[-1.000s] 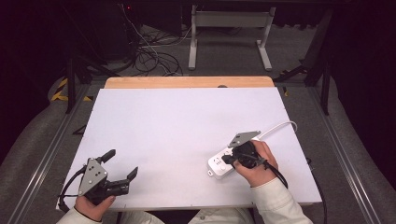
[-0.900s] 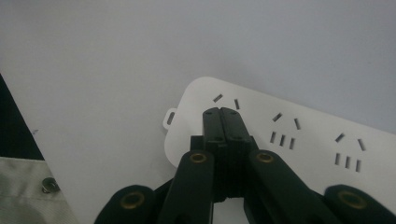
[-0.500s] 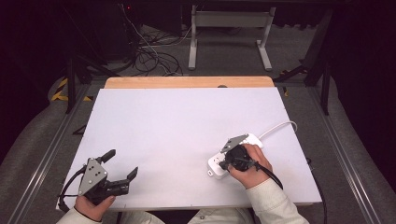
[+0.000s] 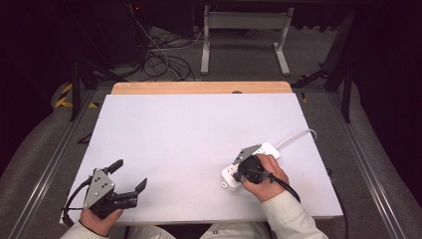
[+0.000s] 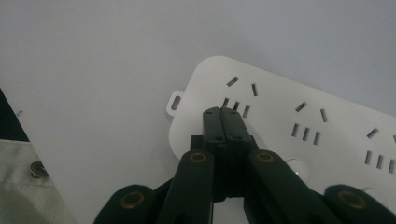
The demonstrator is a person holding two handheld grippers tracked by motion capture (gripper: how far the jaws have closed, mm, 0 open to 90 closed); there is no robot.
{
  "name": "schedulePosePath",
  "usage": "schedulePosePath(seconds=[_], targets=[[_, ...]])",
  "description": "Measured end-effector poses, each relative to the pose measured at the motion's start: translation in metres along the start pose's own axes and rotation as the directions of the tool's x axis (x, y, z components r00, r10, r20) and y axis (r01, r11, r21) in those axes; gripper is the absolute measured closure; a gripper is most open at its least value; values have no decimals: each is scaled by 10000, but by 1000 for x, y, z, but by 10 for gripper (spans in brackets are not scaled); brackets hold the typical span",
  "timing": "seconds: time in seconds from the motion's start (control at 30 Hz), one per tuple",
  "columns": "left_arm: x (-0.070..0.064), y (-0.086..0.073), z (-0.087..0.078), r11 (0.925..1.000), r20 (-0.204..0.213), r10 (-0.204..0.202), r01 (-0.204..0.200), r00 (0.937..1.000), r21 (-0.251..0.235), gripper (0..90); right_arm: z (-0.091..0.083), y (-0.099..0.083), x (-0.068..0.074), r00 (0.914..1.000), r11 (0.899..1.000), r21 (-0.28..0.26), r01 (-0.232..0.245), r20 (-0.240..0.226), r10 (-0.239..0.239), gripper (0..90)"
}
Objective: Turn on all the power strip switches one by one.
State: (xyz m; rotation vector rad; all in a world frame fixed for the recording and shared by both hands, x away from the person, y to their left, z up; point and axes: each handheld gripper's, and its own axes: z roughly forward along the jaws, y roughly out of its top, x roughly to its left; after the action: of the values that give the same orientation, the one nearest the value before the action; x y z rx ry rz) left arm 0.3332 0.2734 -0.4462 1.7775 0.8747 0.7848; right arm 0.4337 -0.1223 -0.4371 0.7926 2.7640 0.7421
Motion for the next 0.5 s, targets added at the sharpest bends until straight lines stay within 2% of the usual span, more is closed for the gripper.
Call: schedulePosePath(seconds=[0.5], targets=[[0, 0, -1, 10000, 25, 65, -65, 10000, -10, 92, 2, -2, -1, 9999, 9999, -26, -125, -98, 124, 900]])
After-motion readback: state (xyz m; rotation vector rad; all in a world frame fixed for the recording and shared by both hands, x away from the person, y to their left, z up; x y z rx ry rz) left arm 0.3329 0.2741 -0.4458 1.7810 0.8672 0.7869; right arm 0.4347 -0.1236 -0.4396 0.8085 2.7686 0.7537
